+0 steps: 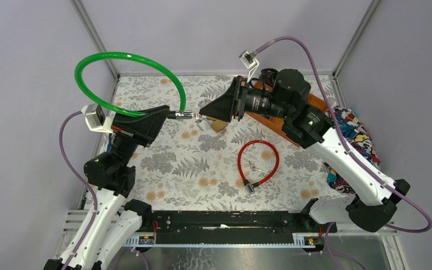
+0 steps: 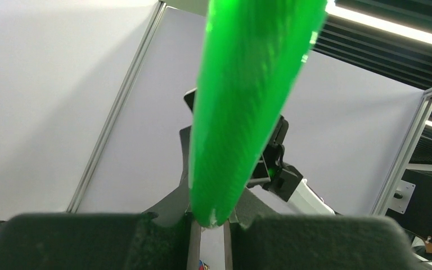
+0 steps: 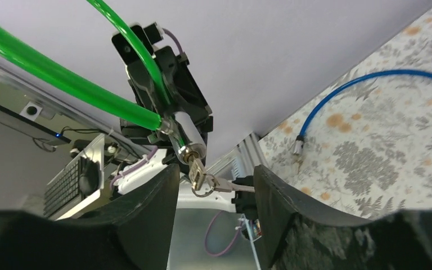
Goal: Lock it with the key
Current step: Lock the lock.
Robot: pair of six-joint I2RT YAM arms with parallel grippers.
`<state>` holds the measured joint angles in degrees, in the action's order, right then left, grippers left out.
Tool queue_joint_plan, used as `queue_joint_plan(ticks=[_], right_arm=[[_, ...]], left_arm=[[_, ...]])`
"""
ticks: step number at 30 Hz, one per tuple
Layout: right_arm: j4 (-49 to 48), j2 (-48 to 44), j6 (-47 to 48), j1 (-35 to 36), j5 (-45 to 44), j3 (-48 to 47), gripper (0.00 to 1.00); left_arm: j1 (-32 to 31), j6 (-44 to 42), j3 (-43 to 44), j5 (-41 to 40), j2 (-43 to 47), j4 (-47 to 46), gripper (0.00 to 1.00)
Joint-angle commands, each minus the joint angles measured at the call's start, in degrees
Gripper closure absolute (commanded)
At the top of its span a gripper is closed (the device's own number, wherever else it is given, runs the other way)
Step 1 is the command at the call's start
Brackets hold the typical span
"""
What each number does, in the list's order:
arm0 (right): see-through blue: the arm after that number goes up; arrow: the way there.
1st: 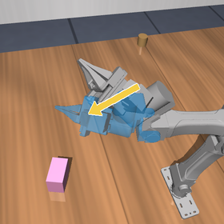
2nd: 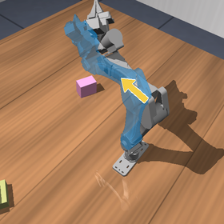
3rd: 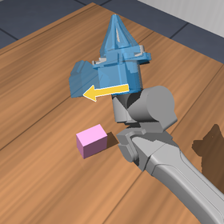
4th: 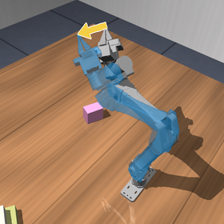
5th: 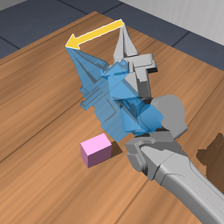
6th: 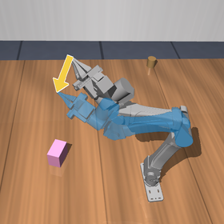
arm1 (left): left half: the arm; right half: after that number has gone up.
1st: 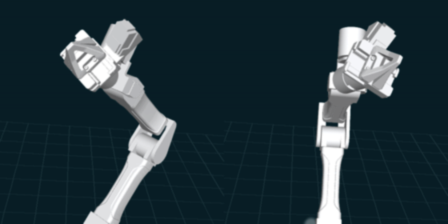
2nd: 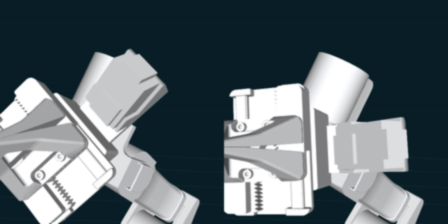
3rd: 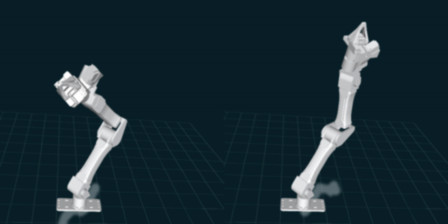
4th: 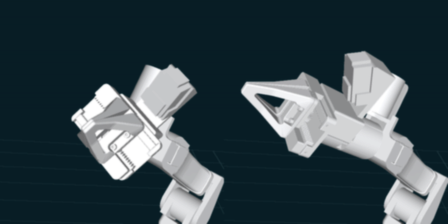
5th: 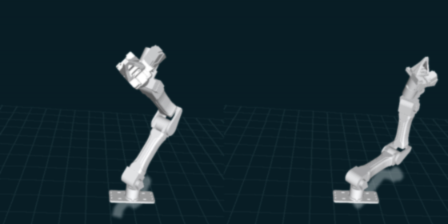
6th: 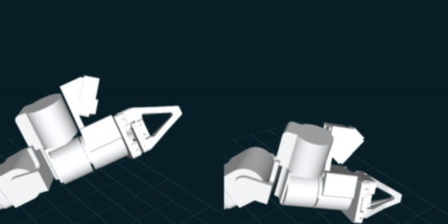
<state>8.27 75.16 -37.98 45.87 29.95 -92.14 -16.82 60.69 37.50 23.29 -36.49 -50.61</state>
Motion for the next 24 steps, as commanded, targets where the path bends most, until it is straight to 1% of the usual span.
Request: queue_joint_plan(ticks=[1,4,6,7,12,15,17,18,21,24], right_arm=[[-9.69,-1.63,-7.46,0.23,4.40,3.31,0.43],[-12.74,-1.21,-8.92,0.53,6.19,5.11,0.46],[-13.87,-1.06,-9.53,0.75,6.68,5.86,0.54],[-14.64,-1.18,-9.80,0.80,6.75,6.28,0.57],[-17.23,-1.32,-11.48,1.02,7.96,7.85,0.61],[-17.62,-1.04,-11.63,1.44,7.82,8.45,0.70],[-18.46,-0.86,-12.18,1.67,8.45,8.97,0.74],[-18.69,-0.81,-12.21,1.75,8.61,8.99,0.79],[-19.20,-0.52,-12.22,2.01,9.30,8.72,1.00],[-16.98,-0.02,-9.42,2.78,9.70,7.15,1.00]], left_arm=[[0.23,-0.59,1.17,-1.23,0.21,-4.34,1.00],[0.30,-0.63,1.42,-1.09,0.06,-4.39,1.00],[0.32,-0.74,1.52,-0.98,-0.02,-4.33,1.00],[0.32,-0.74,1.64,-0.97,-0.07,-4.32,1.00],[0.39,-0.82,1.62,-1.02,-0.14,-4.33,1.00],[0.39,-0.92,1.70,-1.00,-0.33,-4.25,1.00],[0.39,-0.92,1.79,-1.05,-0.29,-4.28,1.00],[0.46,-0.92,1.85,-1.01,-0.23,-4.28,1.00],[0.47,-0.92,1.81,-1.05,-0.31,-4.02,1.00],[0.48,-0.59,1.93,-1.80,-0.31,-2.60,1.00]])
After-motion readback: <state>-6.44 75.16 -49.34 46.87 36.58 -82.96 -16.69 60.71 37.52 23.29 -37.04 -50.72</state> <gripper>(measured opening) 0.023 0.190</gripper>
